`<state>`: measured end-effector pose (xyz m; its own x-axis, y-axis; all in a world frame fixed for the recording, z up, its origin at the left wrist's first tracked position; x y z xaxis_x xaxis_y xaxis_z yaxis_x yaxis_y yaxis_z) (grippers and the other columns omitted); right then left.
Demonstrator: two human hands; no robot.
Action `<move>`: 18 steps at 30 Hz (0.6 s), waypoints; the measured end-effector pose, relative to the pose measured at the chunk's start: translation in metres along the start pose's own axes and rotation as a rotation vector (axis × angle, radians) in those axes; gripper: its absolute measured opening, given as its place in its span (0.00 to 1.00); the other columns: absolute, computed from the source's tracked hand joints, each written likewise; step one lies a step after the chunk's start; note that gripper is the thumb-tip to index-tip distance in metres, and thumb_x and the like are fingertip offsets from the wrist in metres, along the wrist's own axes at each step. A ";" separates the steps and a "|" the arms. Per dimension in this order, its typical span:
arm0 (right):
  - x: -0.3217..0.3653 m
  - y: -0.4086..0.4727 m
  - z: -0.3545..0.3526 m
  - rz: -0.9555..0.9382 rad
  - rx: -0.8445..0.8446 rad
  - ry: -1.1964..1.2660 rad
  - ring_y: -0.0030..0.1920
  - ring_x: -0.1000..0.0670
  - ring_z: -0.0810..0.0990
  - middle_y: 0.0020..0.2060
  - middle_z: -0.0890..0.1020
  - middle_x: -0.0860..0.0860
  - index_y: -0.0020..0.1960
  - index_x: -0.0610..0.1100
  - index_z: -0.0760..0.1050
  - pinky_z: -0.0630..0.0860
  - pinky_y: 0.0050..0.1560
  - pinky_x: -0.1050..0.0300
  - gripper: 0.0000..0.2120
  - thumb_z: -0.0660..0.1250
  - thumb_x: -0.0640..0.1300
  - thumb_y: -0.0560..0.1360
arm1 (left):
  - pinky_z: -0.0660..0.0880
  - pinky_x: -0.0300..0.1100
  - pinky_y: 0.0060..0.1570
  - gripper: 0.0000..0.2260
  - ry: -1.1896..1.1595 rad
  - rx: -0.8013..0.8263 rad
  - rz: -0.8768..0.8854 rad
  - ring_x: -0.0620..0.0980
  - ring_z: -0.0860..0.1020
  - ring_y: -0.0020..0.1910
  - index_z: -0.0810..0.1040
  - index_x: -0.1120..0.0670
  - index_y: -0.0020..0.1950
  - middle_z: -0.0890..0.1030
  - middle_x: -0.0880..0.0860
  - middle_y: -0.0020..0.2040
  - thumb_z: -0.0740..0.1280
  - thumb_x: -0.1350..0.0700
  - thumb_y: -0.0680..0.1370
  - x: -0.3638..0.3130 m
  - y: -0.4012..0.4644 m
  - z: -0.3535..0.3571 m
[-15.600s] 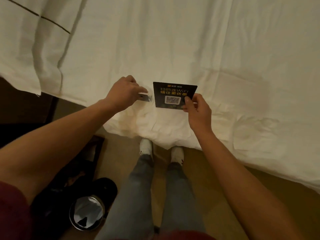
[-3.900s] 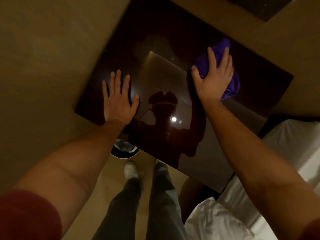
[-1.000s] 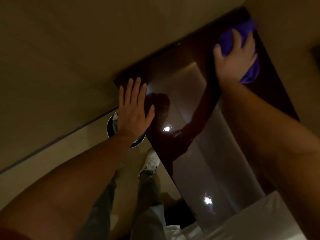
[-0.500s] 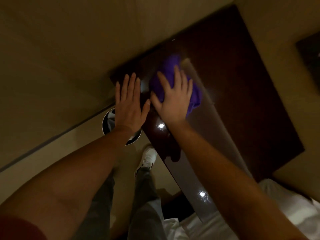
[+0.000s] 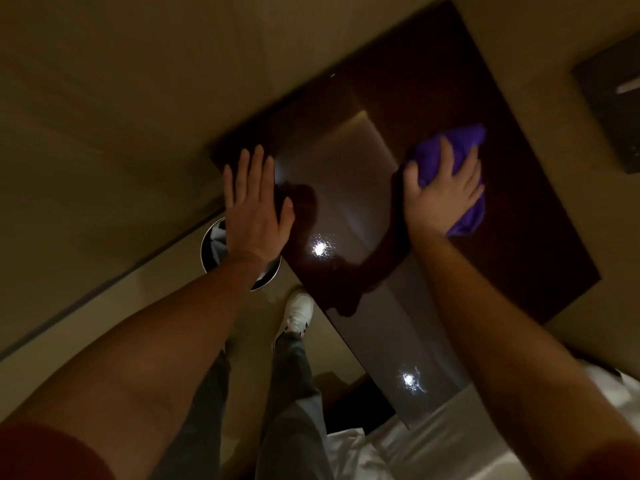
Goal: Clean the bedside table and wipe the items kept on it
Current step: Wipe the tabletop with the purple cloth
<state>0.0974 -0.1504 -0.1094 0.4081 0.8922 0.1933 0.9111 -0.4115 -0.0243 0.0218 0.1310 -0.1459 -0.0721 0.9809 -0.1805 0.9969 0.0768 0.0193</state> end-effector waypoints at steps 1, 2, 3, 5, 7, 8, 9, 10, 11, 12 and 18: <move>0.016 0.016 0.003 0.018 -0.009 0.012 0.81 0.39 0.60 0.82 0.61 0.43 0.79 0.57 0.66 0.56 0.78 0.35 0.35 0.59 0.66 0.74 | 0.46 0.59 0.81 0.32 -0.003 -0.002 0.000 0.56 0.49 0.83 0.54 0.58 0.82 0.52 0.58 0.84 0.54 0.44 0.82 0.000 0.000 0.000; 0.032 0.026 0.007 0.017 -0.011 0.027 0.81 0.39 0.60 0.82 0.60 0.44 0.79 0.58 0.65 0.55 0.78 0.35 0.35 0.59 0.66 0.74 | 0.46 0.59 0.81 0.32 -0.006 -0.002 -0.001 0.56 0.49 0.83 0.54 0.58 0.82 0.52 0.58 0.84 0.54 0.44 0.82 0.000 0.000 0.000; 0.048 0.031 0.012 0.007 -0.007 0.042 0.81 0.39 0.59 0.82 0.60 0.45 0.79 0.59 0.65 0.54 0.79 0.35 0.35 0.59 0.66 0.73 | 0.46 0.59 0.81 0.32 -0.011 -0.003 -0.002 0.56 0.49 0.83 0.55 0.58 0.82 0.53 0.58 0.84 0.54 0.44 0.82 0.000 0.000 0.000; 0.075 0.024 0.018 -0.029 0.008 0.064 0.81 0.39 0.58 0.82 0.60 0.46 0.79 0.61 0.65 0.53 0.79 0.35 0.34 0.59 0.66 0.73 | 0.45 0.58 0.81 0.31 -0.028 -0.002 -0.001 0.57 0.50 0.83 0.55 0.57 0.82 0.53 0.58 0.84 0.54 0.44 0.83 -0.001 0.001 -0.001; 0.094 -0.004 0.021 -0.134 0.027 0.043 0.81 0.39 0.59 0.82 0.61 0.45 0.78 0.61 0.66 0.53 0.79 0.34 0.34 0.59 0.66 0.73 | 0.45 0.59 0.81 0.30 -0.050 0.001 0.002 0.57 0.51 0.83 0.56 0.58 0.82 0.54 0.58 0.84 0.52 0.44 0.83 -0.001 0.000 -0.003; 0.100 -0.023 0.023 -0.202 0.043 0.031 0.81 0.39 0.60 0.82 0.61 0.45 0.78 0.60 0.67 0.53 0.79 0.33 0.34 0.60 0.66 0.73 | 0.46 0.59 0.81 0.30 -0.054 -0.003 0.006 0.57 0.51 0.83 0.57 0.58 0.82 0.55 0.58 0.83 0.51 0.44 0.84 -0.001 0.000 -0.004; 0.102 -0.042 0.023 -0.260 0.061 0.033 0.81 0.38 0.60 0.82 0.62 0.45 0.78 0.60 0.67 0.53 0.79 0.33 0.34 0.61 0.66 0.73 | 0.47 0.60 0.81 0.30 -0.055 -0.006 0.011 0.58 0.52 0.83 0.58 0.59 0.82 0.55 0.59 0.83 0.49 0.43 0.84 -0.001 0.000 -0.005; 0.102 -0.062 0.024 -0.305 0.074 0.043 0.80 0.37 0.61 0.81 0.62 0.44 0.78 0.59 0.68 0.53 0.78 0.32 0.34 0.62 0.66 0.73 | 0.48 0.60 0.80 0.30 -0.057 -0.004 0.014 0.58 0.52 0.83 0.58 0.59 0.82 0.56 0.59 0.83 0.47 0.42 0.85 -0.001 0.000 -0.006; 0.098 -0.081 0.025 -0.335 0.079 0.050 0.80 0.37 0.61 0.81 0.63 0.43 0.77 0.59 0.68 0.53 0.78 0.31 0.34 0.63 0.65 0.72 | 0.49 0.61 0.80 0.31 -0.059 0.006 0.016 0.58 0.53 0.83 0.58 0.59 0.82 0.56 0.59 0.83 0.46 0.41 0.85 0.000 0.000 -0.007; 0.093 -0.100 0.026 -0.355 0.079 0.051 0.80 0.36 0.61 0.81 0.64 0.43 0.77 0.58 0.69 0.53 0.78 0.31 0.34 0.64 0.65 0.73 | 0.49 0.61 0.80 0.32 -0.057 0.021 0.018 0.59 0.53 0.83 0.58 0.59 0.82 0.56 0.59 0.83 0.45 0.39 0.85 0.001 0.000 -0.009; 0.041 -0.190 0.020 -0.357 0.118 0.053 0.80 0.34 0.59 0.81 0.62 0.42 0.77 0.58 0.68 0.53 0.77 0.28 0.33 0.65 0.64 0.74 | 0.50 0.63 0.79 0.32 -0.002 0.085 0.024 0.60 0.52 0.83 0.57 0.60 0.82 0.55 0.60 0.83 0.49 0.40 0.84 -0.003 -0.001 -0.019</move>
<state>-0.0575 -0.0318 -0.1166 0.0633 0.9634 0.2605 0.9971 -0.0498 -0.0581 0.0206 0.1315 -0.1267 -0.0482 0.9819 -0.1831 0.9975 0.0377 -0.0601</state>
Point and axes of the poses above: each hand's wrist, its own y-axis towards the middle knuckle, its own z-axis out of the palm, x = y × z, the point moved 1 cm from there along y, towards the middle knuckle
